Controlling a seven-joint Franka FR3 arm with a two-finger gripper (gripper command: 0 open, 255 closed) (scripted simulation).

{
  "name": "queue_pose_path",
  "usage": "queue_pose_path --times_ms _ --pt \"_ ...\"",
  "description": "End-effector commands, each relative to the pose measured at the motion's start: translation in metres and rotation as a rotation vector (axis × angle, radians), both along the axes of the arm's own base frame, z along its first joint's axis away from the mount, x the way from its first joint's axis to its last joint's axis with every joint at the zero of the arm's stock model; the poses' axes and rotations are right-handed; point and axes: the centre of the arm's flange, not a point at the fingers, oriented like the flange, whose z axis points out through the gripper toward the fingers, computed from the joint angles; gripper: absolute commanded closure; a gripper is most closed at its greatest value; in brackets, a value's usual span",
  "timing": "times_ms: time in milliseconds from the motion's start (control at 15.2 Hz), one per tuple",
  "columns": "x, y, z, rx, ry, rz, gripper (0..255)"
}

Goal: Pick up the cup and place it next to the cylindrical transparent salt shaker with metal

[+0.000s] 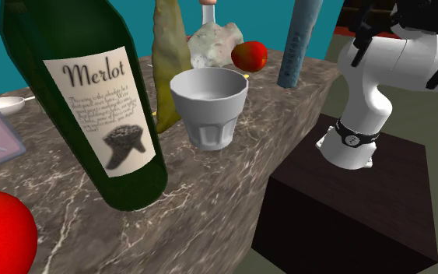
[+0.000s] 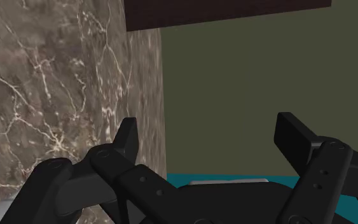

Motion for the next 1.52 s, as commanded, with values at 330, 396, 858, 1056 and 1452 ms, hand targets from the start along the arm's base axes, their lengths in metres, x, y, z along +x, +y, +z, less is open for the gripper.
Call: queue_pose_path --times_ms 330,396,858,1056,1452 --pt "0.052 -0.034 -0.007 -0.051 0.002 -0.061 0" --pt "0.062 -0.042 -0.008 -0.062 0.002 -0.073 0" --pt "0.13 -0.097 -0.013 -0.134 0.004 -0.158 0" --pt "0.158 -0.122 -0.015 -0.165 0.005 -0.195 0" --pt "0.17 -0.141 -0.035 -0.181 0.006 -0.214 0"
